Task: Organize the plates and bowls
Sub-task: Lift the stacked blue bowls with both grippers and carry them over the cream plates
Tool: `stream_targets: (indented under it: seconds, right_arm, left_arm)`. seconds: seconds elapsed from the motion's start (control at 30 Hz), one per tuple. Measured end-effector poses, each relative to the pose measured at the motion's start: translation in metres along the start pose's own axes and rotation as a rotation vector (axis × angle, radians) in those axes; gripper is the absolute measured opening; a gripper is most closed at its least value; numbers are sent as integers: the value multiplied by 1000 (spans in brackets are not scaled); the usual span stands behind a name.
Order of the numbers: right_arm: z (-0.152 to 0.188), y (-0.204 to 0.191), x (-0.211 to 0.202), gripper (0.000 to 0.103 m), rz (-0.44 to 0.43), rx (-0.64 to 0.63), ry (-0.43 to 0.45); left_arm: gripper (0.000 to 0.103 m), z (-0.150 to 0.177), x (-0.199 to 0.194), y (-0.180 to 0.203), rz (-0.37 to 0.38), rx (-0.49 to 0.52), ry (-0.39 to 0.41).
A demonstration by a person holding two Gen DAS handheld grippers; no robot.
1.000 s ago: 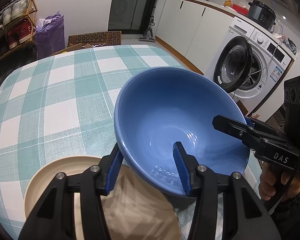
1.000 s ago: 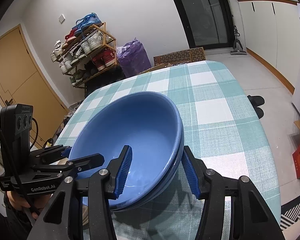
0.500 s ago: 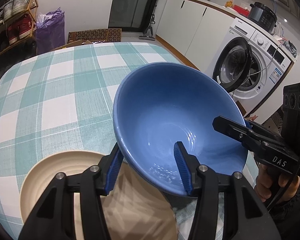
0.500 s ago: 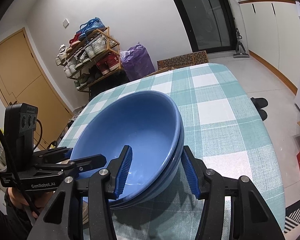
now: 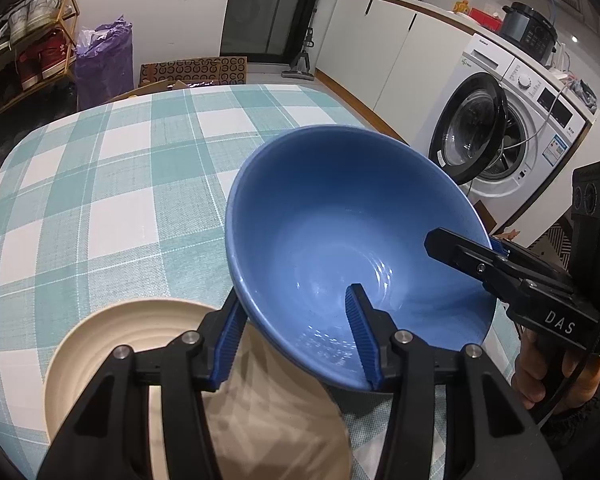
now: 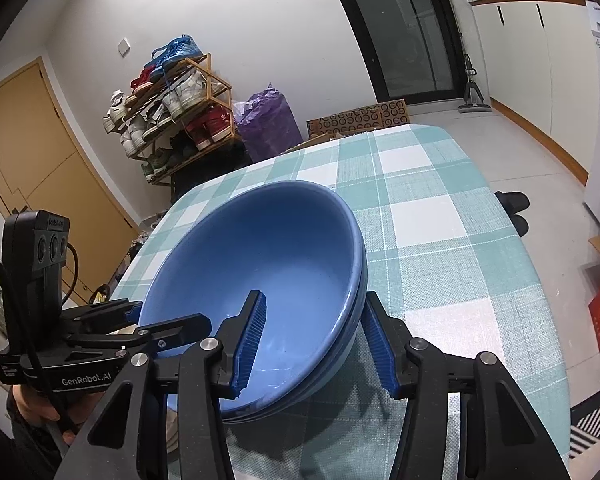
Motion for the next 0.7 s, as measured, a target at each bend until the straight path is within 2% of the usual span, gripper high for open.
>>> stream_targets:
  seconds: [0.7]
  right_arm:
    - [-5,-12,-27,51,10,-18,30]
  left_arm:
    - [49,1,-30,7,11,9,50]
Point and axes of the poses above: each gripper's, at about its wrist camera, not at the fingertips, and x roughly the way its jaws point, y to its right, z to its underside, the point moved 9 cm from there along x, roughly the way its jaws point, and after that the axes turned 15 degrees about -x, right-handed, at the moved point
